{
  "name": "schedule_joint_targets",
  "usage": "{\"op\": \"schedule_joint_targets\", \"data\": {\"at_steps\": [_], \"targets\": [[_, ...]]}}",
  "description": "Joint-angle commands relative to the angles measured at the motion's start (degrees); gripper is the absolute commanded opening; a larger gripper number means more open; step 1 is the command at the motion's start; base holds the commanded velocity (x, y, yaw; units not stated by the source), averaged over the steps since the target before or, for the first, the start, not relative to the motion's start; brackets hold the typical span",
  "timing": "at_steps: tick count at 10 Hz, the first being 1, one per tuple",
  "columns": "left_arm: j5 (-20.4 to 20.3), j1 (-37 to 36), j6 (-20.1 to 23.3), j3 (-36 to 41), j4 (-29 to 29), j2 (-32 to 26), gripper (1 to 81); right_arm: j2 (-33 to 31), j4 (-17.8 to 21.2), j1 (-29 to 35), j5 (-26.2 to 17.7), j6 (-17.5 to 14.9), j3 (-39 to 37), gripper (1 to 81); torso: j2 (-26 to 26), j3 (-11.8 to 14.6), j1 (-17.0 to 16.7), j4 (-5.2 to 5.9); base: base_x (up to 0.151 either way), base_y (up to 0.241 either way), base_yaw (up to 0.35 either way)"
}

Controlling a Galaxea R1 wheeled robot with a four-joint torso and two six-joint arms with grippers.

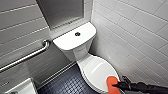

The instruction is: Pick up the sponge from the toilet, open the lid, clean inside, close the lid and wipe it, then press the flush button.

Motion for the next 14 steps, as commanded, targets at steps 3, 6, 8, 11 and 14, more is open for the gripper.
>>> {"op": "schedule_joint_targets", "data": {"at_steps": [3, 6, 8, 11, 14], "targets": [[5.6, -2.33, 0.32, 29.72, 1.22, -19.37, 81.1, -12.83, 2.3, -12.33, 5.28, -0.05, 10.02, 1.0, 0.0, 0.0, 0.0, 0.0, 0.0, 0.0, 0.0], [5.6, -8.46, -0.12, 41.84, 0.61, -28.33, 81.1, -13.3, 2.13, -25.32, 11.69, -0.75, 10.21, 1.0, 0.0, 0.0, 0.0, 0.0, 0.0, 0.0, 0.0], [5.6, -14.01, -0.56, 49.53, 0.26, -34.77, 81.1, -11.79, 0.11, -32.37, 14.87, -0.84, 9.15, 1.0, 0.0, 0.0, 0.0, 0.0, 0.0, 0.0, 0.0], [5.6, -25.59, -4.16, 55.95, -4.93, -41.81, 81.1, -8.19, -2.18, -39.48, 16.63, -0.84, 6.95, 1.0, 0.0, 0.0, 0.0, 0.0, 0.0, 0.0, 0.0], [5.69, -35.98, -15.13, 55.68, -8.01, -42.33, 81.1, -4.34, -4.29, -43.8, 16.63, -0.84, 4.94, 1.0, 0.0, 0.0, 0.0, 0.0, 0.0, 0.0, 0.0]]}}
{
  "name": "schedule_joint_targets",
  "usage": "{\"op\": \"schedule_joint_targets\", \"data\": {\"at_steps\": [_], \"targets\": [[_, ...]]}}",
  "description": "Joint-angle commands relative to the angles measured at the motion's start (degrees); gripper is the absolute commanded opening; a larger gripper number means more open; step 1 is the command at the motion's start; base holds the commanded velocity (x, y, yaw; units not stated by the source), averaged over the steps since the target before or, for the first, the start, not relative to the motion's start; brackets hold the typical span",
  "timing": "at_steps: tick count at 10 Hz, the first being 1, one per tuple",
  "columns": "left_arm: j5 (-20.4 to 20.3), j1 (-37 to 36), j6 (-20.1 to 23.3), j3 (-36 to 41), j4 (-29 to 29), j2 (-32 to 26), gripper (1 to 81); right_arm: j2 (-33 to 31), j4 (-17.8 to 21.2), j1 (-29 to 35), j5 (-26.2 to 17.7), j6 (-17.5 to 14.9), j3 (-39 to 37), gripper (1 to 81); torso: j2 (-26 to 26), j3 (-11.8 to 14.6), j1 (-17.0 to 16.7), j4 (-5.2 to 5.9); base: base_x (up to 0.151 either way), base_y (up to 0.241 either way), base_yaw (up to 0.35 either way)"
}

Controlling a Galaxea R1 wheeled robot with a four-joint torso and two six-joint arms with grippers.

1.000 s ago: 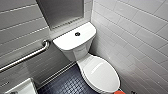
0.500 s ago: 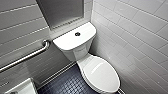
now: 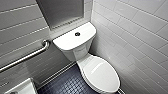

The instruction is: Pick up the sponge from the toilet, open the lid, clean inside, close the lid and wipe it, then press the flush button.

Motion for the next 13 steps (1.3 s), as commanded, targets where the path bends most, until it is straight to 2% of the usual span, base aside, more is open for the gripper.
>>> {"op": "schedule_joint_targets", "data": {"at_steps": [1, 3, 4, 5, 6, 7, 8, 12, 13], "targets": [[3.43, -8.99, -9.42, 3.69, -4.1, -4.95, 81.1, 0.01, -2.74, -3.26, -3.81, -0.22, -0.19, 1.0, 0.0, 0.0, 0.0, 0.0, 0.0, 0.0, 0.0], [3.43, -11.19, -10.82, 4.31, -4.19, -3.11, 81.1, 2.45, -2.74, -5.28, -3.37, -0.22, -1.07, 1.0, 0.0, 0.0, 0.0, 0.0, 0.0, 0.0, 0.0], [3.43, -12.59, -12.47, 4.21, -4.19, -2.07, 81.1, 4.02, -2.82, -5.89, -3.46, -0.22, -2.28, 1.0, -5.73, 0.0, 3.69, 0.0, 0.0, 0.0, 0.0], [3.52, -13.92, -13.55, 4.31, -4.19, -1.35, 81.1, 5.02, -3.44, -6.07, -3.46, -0.22, -3.44, 1.0, -5.99, 0.0, 3.85, 0.0, 0.0, 0.0, 0.0], [3.52, -15.5, -14.94, 4.39, -4.19, -0.57, 81.1, 5.63, -3.44, -6.07, -3.46, -0.22, -4.05, 1.0, -12.6, 0.0, 8.11, 0.0, 0.0, 0.0, 0.0], [4.31, -16.73, -16.19, 4.22, -4.19, 0.14, 81.1, 5.54, -3.44, -5.9, -3.46, -0.22, -3.79, 1.0, -8.73, 0.0, 5.55, 0.0, 0.0, 0.0, 0.0], [5.71, -17.79, -17.33, 3.69, -4.19, 1.46, 81.1, 5.63, -3.44, -5.81, -3.46, -0.13, -3.88, 1.0, -10.82, 0.0, 6.86, 0.0, 0.0, 0.0, 0.0], [6.07, -19.29, -18.65, 2.9, -4.28, 4.96, 81.1, 5.72, -3.44, -5.54, -3.46, -0.04, -4.06, 1.0, -19.5, 0.0, 12.24, 0.0, 0.0, 0.0, 0.0], [5.98, -19.29, -18.65, 2.72, -4.28, 6.12, 81.1, 5.89, -3.44, -5.46, -3.46, -0.04, -4.23, 1.0, -15.74, 0.0, 9.77, 0.0, 0.0, 0.0, 0.0]]}}
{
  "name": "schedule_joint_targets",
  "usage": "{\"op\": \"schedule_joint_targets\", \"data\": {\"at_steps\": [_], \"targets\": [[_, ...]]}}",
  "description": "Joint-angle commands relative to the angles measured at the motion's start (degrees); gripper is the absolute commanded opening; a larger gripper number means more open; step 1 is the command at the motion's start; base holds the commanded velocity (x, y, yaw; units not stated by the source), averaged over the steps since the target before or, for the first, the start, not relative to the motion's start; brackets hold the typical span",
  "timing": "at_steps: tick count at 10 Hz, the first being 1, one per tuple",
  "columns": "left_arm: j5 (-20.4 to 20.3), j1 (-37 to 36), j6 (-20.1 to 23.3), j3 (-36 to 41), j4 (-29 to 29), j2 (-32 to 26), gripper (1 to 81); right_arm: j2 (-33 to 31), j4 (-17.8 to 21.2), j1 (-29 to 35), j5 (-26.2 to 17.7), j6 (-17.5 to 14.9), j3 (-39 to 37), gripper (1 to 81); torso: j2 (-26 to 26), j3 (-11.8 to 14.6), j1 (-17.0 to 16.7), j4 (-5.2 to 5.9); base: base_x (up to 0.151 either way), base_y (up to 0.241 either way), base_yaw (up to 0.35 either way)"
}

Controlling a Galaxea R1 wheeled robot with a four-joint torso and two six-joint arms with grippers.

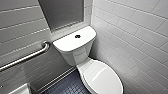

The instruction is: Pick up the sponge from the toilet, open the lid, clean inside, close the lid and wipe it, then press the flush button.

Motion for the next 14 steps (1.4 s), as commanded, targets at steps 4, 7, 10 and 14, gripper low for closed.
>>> {"op": "schedule_joint_targets", "data": {"at_steps": [4, 7, 10, 14], "targets": [[2.86, -5.93, -0.25, -0.79, -0.24, 4.3, 81.1, -1.49, -0.99, 0.6, -4.92, -0.02, 1.28, 1.0, -1.35, 0.0, 0.7, 0.0, 0.0, 0.0, 0.0], [3.21, -9.8, -3.14, -5.35, -0.77, 9.82, 81.1, -1.14, -0.99, 0.61, -4.92, 0.07, 0.66, 1.0, -1.31, 0.0, 0.72, 0.0, 0.0, 0.0, 0.0], [3.21, -12.0, -4.46, -10.18, -3.04, 14.22, 81.1, -0.62, -0.99, 0.61, -4.93, 0.15, -0.04, 1.0, -1.31, 0.0, 0.72, 0.0, 0.0, 0.0, 0.0], [3.12, -14.02, -5.08, -13.88, -4.9, 18.19, 81.1, 0.97, -1.08, 0.87, -5.1, 0.25, -1.45, 1.0, -1.31, 0.0, 0.74, 0.0, 0.0, 0.0, 0.0]]}}
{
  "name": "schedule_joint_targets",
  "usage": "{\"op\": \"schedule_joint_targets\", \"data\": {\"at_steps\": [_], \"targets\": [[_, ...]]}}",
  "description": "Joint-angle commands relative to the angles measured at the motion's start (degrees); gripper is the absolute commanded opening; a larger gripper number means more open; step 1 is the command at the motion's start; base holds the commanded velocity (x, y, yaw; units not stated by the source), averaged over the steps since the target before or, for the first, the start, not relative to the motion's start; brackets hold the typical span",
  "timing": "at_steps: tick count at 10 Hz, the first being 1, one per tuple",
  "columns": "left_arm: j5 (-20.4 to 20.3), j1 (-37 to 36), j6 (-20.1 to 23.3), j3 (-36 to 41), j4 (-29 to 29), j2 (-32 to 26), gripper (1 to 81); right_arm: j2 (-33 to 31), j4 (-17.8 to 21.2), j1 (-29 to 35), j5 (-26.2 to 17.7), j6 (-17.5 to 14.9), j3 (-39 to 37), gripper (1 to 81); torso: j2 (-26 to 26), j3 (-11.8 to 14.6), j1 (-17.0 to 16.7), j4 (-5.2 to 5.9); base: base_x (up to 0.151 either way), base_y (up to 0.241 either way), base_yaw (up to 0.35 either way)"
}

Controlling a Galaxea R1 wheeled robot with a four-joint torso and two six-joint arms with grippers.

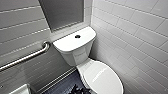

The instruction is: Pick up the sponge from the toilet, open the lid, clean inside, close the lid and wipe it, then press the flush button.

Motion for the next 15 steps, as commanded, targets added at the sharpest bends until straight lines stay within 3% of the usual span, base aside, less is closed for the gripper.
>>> {"op": "schedule_joint_targets", "data": {"at_steps": [1, 15], "targets": [[2.62, -6.72, -1.22, 1.66, -0.93, 1.19, 81.1, -1.7, -0.91, 0.47, -5.04, 0.05, 0.96, 1.0, 0.0, 0.0, 0.0, 0.0, 0.0, 0.0, 0.0], [2.8, -9.63, -2.18, -9.49, -0.75, 11.03, 81.1, -1.52, -0.91, 1.53, -5.3, 0.4, 1.48, 1.0, 0.0, 0.0, 0.0, 0.0, 0.0, 0.0, 0.0]]}}
